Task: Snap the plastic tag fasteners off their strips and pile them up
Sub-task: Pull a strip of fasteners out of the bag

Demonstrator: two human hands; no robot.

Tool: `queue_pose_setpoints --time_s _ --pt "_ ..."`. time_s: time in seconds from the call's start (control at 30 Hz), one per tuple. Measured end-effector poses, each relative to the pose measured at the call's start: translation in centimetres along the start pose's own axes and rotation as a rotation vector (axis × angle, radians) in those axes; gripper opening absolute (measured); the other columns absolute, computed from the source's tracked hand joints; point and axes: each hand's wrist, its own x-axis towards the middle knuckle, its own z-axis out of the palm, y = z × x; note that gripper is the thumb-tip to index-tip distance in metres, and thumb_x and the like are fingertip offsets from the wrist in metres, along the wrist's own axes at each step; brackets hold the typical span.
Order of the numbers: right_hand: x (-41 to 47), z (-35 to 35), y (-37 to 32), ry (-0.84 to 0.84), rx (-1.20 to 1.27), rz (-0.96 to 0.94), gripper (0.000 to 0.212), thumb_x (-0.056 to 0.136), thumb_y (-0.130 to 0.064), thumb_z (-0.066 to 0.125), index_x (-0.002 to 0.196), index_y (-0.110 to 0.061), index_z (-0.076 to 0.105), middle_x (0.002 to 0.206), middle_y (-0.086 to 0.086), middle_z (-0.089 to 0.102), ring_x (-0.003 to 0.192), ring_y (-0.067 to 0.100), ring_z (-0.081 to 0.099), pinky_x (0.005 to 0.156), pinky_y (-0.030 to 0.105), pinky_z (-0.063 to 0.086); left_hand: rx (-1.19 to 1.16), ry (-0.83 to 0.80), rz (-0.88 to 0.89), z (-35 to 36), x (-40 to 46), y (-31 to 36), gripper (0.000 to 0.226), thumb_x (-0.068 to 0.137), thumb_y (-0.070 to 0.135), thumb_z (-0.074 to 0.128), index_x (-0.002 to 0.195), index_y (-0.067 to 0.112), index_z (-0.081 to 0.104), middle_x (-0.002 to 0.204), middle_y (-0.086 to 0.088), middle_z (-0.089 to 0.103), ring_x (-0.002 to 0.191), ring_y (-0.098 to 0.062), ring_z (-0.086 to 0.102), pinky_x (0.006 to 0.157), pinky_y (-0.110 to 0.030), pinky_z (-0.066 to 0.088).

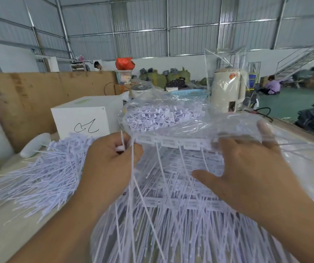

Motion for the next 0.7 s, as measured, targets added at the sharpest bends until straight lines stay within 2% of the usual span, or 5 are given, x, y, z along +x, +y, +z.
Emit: queue_pose_setpoints --time_s 0.07,0.2,0.4,0.5,0.7 --pt "0.0 0.0 -0.1 0.016 0.005 0.016 0.083 0.071 -0.087 0.028 0.124 -0.027 0.051 0.118 -0.008 0.064 0.120 0.017 0.056 0.115 0.040 -0.004 0.091 -0.055 0.009 0.2 -0.3 -0.5 0.023 0.070 0.035 0.061 0.063 0.014 0.058 0.051 -0.009 0.050 0.047 -0.010 0.047 0.045 -0.036 0.047" --pt "-0.3 0.1 -0.7 0.159 0.072 -0.031 0.077 0.073 -0.072 0.041 0.122 -0.014 0.056 0.106 0.007 0.060 0.101 0.034 0.056 0.101 0.054 0.032 0.251 -0.270 0.072 1.7 -1.7 -1.3 0.023 0.079 0.019 0.066 0.060 0.018 0.054 0.042 0.011 0.047 0.034 -0.001 0.039 0.039 -0.013 0.027" --pt "-1.3 0.3 -1.7 0.279 0.288 -0.255 0.046 0.081 -0.039 0.059 0.116 -0.011 0.060 0.093 -0.001 0.059 0.082 0.026 0.061 0.074 0.041 0.053 0.369 -0.364 0.153 2.3 -1.9 -1.5 0.024 0.078 0.029 0.061 0.056 0.029 0.051 0.047 0.013 0.049 0.042 -0.003 0.044 0.042 -0.018 0.030" --pt "-1.5 0.2 -1.5 0.227 0.454 -0.409 0.030 0.087 -0.039 0.056 0.107 -0.019 0.064 0.086 -0.011 0.050 0.067 0.013 0.057 0.057 0.034 0.053 0.301 -0.409 0.085 1.6 -1.4 -1.8 0.026 0.081 0.019 0.066 0.058 0.026 0.057 0.047 0.014 0.050 0.040 0.000 0.042 0.043 -0.014 0.029" --pt "-2.2 1.7 -2.7 0.229 0.734 -0.671 0.011 0.100 -0.038 0.049 0.107 -0.040 0.056 0.090 -0.026 0.041 0.071 -0.002 0.049 0.058 0.026 0.046 0.332 -0.444 0.213 1.2 -1.1 -1.6 0.015 0.064 0.022 0.051 0.060 0.009 0.056 0.060 -0.003 0.053 0.059 -0.021 0.053 0.054 -0.044 0.045"
